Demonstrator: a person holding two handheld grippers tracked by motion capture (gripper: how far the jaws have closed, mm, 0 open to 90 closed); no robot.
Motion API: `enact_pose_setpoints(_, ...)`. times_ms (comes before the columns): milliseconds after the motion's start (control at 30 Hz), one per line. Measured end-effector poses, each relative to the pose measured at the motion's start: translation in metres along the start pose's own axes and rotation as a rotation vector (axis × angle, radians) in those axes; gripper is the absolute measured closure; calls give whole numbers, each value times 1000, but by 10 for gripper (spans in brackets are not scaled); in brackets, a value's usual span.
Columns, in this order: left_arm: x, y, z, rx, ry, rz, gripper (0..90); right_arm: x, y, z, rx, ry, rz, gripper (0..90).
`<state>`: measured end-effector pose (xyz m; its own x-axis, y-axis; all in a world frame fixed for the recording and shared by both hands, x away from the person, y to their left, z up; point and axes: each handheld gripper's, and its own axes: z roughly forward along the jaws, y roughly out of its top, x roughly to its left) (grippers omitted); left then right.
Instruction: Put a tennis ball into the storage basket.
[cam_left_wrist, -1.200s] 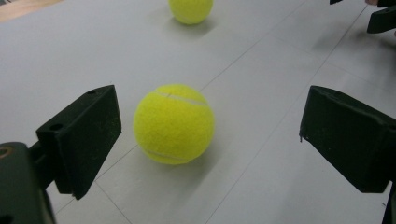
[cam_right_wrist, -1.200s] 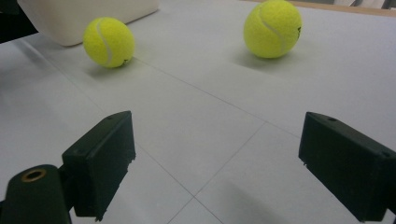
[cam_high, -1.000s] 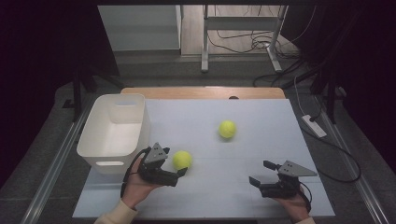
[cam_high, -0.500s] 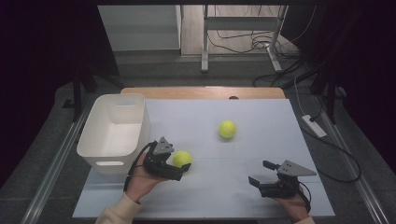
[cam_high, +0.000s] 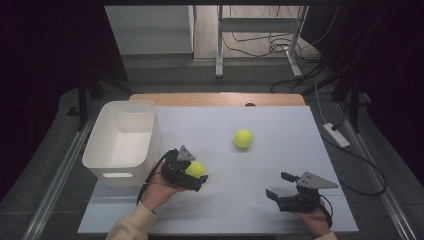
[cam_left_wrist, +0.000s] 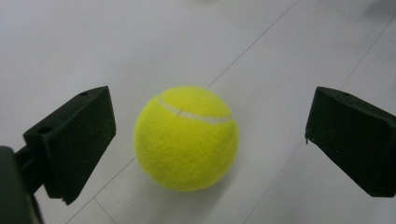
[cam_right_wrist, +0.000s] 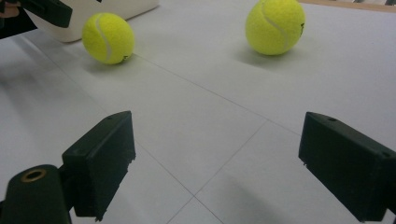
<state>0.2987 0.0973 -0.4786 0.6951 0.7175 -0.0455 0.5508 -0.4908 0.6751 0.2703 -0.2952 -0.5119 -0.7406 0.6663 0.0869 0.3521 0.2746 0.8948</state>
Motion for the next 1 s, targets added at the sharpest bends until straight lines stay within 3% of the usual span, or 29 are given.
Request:
enact_pose_setpoints(867,8,-5,31,109,21,-19,21,1,-1,1,8,1,-7,112)
enact_pose_setpoints(1000,8,-6,34,122,28,-24,69,1,-1,1,9,3,-11,113)
